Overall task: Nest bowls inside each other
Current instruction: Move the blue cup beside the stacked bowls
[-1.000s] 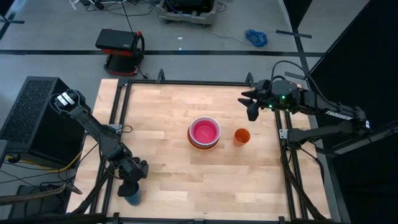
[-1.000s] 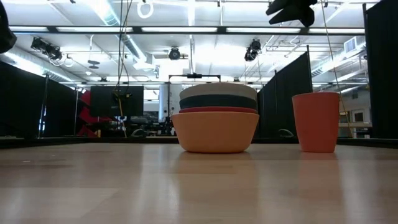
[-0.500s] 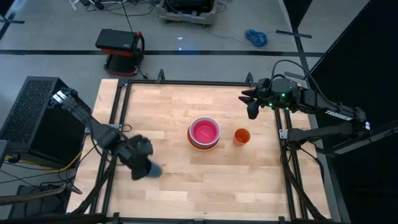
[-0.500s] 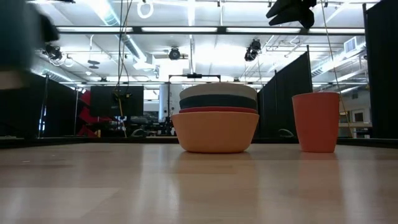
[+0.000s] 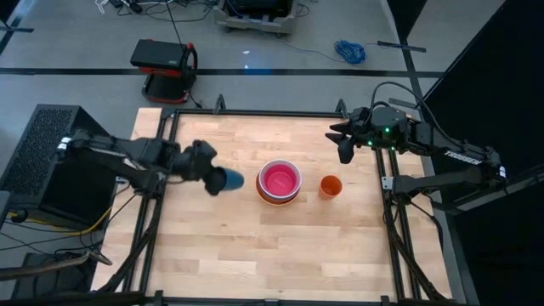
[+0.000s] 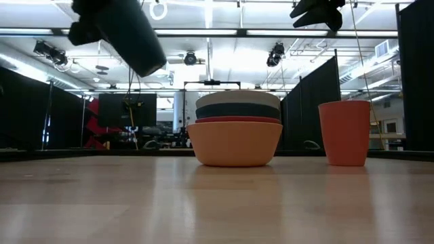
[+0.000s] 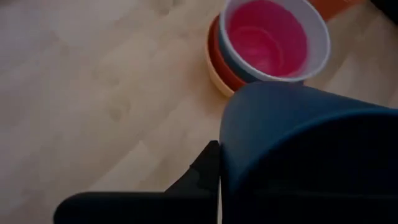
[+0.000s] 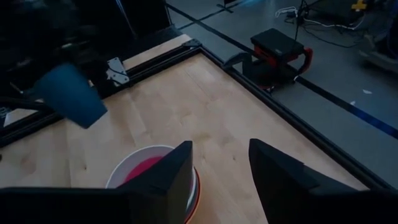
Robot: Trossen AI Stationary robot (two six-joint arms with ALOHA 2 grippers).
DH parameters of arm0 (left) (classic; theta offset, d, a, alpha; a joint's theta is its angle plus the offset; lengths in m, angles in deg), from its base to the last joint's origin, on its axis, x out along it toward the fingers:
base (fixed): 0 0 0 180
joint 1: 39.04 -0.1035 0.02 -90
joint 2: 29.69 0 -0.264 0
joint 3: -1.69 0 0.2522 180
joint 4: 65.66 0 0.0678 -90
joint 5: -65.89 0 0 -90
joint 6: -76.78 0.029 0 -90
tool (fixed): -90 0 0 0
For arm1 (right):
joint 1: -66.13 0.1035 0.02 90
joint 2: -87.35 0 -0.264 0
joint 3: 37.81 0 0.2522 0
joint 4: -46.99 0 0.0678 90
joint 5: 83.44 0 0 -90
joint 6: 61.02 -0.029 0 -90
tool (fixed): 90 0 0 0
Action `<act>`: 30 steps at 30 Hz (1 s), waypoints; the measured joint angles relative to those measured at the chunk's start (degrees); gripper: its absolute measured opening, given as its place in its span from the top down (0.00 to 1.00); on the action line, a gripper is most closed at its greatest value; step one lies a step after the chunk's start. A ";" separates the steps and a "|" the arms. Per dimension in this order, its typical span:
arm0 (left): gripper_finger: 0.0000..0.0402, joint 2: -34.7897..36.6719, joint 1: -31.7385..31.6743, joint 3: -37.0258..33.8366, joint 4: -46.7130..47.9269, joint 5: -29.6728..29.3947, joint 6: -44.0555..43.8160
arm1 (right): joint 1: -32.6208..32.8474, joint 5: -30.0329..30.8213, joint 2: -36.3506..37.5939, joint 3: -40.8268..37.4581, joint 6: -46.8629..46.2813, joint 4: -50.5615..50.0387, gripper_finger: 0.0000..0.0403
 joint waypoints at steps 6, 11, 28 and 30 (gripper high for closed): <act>1.00 -3.77 -7.91 3.75 7.05 7.05 4.76 | 0.01 -0.12 0.00 0.00 -0.16 0.00 0.66; 1.00 -6.90 -14.50 6.87 12.93 12.93 8.73 | 0.01 -0.22 0.00 0.00 -0.30 0.00 0.68; 1.00 -19.47 -19.45 9.47 15.54 12.78 23.56 | 0.04 -0.21 0.00 0.00 -1.68 0.00 0.65; 1.00 -19.65 -19.43 8.49 14.60 12.84 23.42 | 0.04 -0.20 0.00 0.00 -1.68 -0.01 0.65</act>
